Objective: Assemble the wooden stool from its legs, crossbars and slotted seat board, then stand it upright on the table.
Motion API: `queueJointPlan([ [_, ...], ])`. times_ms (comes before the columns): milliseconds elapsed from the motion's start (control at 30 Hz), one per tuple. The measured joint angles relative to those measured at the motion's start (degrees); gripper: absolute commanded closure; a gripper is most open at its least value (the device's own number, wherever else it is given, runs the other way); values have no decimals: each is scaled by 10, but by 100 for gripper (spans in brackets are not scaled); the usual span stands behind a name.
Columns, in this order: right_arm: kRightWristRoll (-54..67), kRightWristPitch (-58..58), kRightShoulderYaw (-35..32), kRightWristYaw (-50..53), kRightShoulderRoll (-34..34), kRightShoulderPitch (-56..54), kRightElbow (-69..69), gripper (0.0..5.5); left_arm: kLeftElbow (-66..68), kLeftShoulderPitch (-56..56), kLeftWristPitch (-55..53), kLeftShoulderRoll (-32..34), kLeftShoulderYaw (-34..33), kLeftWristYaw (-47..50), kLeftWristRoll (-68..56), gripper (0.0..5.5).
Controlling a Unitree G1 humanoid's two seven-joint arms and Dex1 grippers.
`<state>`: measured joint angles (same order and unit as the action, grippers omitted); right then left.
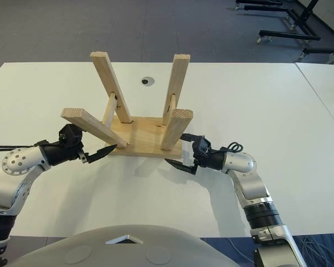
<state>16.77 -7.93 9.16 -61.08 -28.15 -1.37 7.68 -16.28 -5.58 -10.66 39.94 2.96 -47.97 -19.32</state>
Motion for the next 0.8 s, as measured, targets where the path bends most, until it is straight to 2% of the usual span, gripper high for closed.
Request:
queueJointPlan([
  [267, -9, -21, 10, -38, 18, -62, 76, 94, 118, 78, 42, -19, 39, -45, 44, 118],
  [367, -10, -21, 18, -50, 23, -70, 86, 150, 172, 95, 62, -37, 60, -64, 59, 118],
  [500, -10, -20, 21, -61, 23, -71, 94, 233, 224, 104, 94, -39, 89, -98, 84, 188],
  [800, -8, -8, 20, -83, 19, -71, 79, 399, 259, 112, 150, -41, 92, -128, 86, 326],
])
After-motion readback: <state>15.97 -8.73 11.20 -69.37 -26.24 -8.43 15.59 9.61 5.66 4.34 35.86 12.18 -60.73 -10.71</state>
